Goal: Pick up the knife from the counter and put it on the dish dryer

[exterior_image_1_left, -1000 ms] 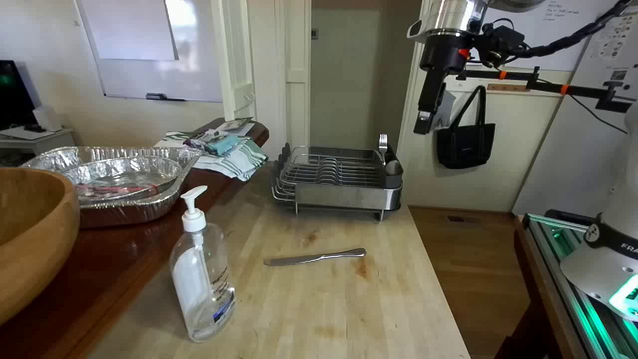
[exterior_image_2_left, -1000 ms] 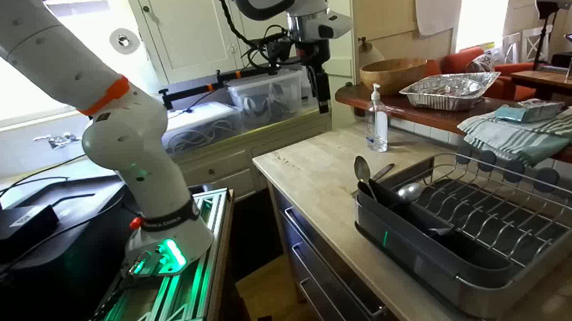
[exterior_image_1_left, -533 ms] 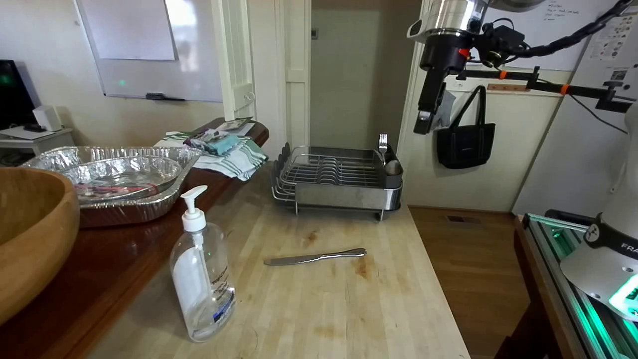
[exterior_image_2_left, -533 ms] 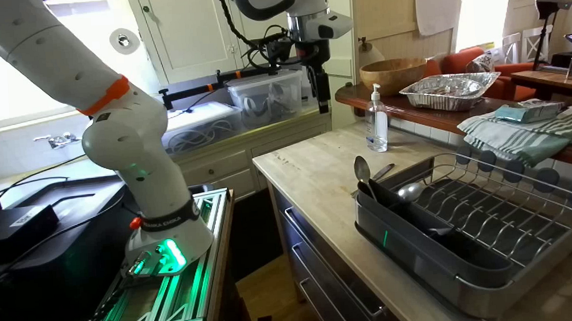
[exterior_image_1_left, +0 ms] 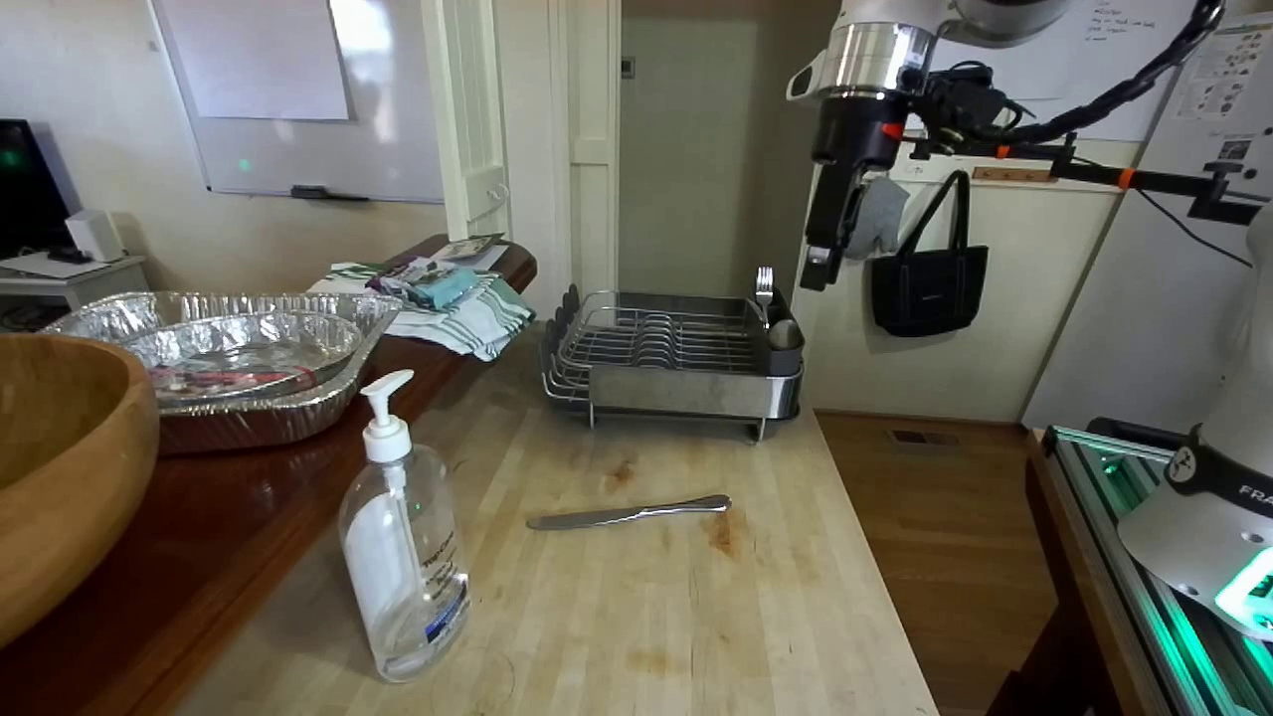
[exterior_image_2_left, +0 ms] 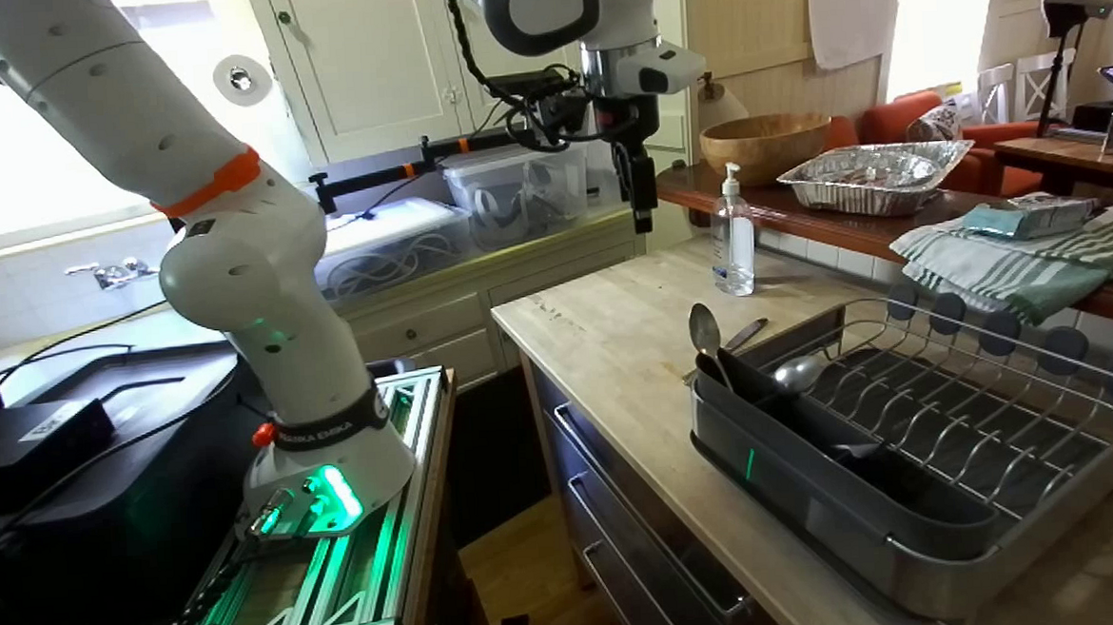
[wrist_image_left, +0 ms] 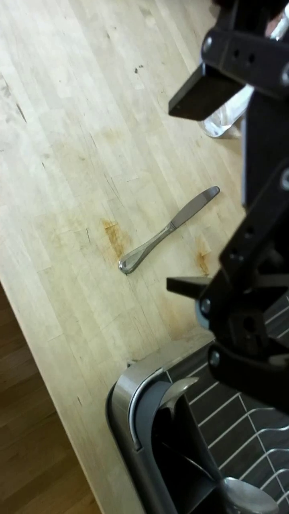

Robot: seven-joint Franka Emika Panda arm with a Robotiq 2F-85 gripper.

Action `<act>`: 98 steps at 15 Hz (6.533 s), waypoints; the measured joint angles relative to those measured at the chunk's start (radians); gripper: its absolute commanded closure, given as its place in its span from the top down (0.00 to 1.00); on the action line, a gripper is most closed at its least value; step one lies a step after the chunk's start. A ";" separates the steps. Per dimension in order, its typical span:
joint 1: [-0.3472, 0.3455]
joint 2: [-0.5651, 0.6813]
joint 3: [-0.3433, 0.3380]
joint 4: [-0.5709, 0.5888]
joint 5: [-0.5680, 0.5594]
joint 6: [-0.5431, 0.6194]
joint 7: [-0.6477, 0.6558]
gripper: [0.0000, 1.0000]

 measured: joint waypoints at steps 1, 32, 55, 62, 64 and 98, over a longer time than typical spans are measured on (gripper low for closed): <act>0.002 0.036 0.006 0.013 0.000 0.016 -0.005 1.00; 0.014 0.551 0.095 0.145 -0.135 0.422 -0.097 1.00; 0.048 0.973 0.114 0.470 -0.290 0.496 -0.144 0.63; 0.052 0.996 0.105 0.499 -0.305 0.496 -0.144 0.08; 0.052 0.996 0.102 0.503 -0.307 0.495 -0.144 0.02; -0.013 0.992 0.141 0.510 -0.305 0.413 -0.230 0.68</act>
